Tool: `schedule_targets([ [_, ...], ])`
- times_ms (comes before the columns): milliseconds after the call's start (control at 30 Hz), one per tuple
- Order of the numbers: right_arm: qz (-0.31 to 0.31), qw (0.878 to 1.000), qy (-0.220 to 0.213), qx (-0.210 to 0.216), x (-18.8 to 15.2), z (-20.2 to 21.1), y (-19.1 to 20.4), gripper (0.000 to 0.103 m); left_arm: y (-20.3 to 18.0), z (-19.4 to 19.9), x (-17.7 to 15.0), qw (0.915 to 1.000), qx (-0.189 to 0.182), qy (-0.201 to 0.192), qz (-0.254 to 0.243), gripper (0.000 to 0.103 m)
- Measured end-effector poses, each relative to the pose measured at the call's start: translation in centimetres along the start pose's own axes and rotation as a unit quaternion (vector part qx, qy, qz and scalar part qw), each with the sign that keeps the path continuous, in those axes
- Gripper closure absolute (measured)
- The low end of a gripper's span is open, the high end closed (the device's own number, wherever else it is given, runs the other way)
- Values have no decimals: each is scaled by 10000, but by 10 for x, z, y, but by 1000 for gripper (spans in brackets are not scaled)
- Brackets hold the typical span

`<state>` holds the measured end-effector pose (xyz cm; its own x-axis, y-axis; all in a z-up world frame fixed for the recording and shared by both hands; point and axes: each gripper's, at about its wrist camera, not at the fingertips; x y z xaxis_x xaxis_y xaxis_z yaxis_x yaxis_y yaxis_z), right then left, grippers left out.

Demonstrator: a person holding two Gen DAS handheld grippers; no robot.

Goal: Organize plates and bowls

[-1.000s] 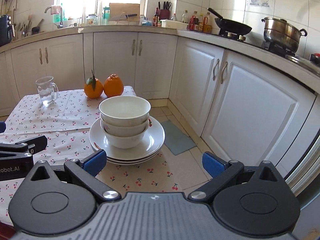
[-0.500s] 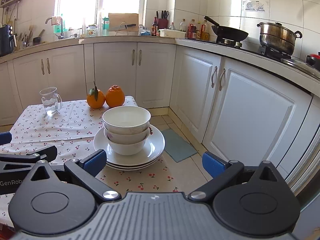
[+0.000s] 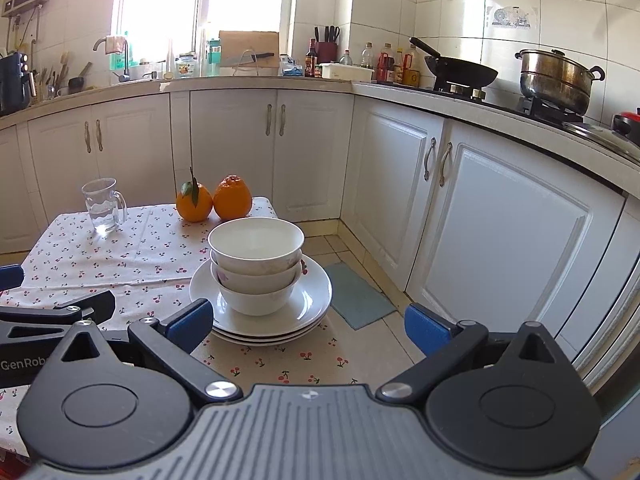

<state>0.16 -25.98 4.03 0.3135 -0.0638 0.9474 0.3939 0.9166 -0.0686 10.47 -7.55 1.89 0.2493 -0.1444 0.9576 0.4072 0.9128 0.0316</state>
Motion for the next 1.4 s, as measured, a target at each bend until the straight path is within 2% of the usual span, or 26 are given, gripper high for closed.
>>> schedule_targets([
  [1400,77,9999,-61,-45,3,1,-1,0,2,-2,3,10000,-11,57,55,1],
])
Point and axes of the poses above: each gripper's, at about its wrist camera, not at the fingertips, and z roughly against the way its jaws point, y to its left, x to its top, and after that the axes turned 13 degrees about -y, right-handed
